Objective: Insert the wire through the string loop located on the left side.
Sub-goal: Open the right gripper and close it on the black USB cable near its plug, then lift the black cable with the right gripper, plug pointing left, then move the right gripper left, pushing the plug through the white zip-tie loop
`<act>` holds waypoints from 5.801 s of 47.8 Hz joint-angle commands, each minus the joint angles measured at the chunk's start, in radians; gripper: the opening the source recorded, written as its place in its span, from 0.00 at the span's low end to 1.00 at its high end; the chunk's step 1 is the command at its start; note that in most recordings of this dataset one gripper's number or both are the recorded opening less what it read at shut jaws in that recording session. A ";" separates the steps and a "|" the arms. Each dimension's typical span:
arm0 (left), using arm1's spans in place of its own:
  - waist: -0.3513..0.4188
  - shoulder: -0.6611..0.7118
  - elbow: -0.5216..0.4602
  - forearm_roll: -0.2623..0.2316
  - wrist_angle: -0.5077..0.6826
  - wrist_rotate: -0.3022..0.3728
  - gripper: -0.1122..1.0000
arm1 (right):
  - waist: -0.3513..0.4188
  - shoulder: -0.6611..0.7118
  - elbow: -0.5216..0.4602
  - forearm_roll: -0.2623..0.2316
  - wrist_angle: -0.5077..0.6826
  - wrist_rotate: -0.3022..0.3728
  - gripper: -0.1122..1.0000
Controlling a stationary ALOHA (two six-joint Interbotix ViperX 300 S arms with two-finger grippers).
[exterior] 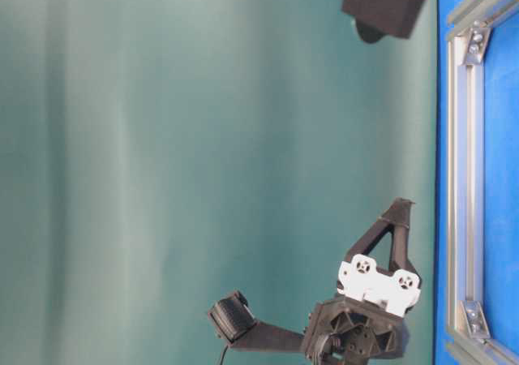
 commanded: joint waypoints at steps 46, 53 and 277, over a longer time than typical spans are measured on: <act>-0.002 -0.031 0.000 0.003 -0.005 0.000 0.10 | 0.006 -0.071 -0.008 0.003 0.000 0.002 0.10; -0.002 -0.031 0.000 0.003 -0.005 0.000 0.10 | 0.008 -0.146 -0.005 0.002 0.071 -0.002 0.10; -0.008 -0.040 0.026 0.005 -0.026 0.000 0.10 | -0.225 -0.126 -0.201 0.005 0.290 -0.040 0.10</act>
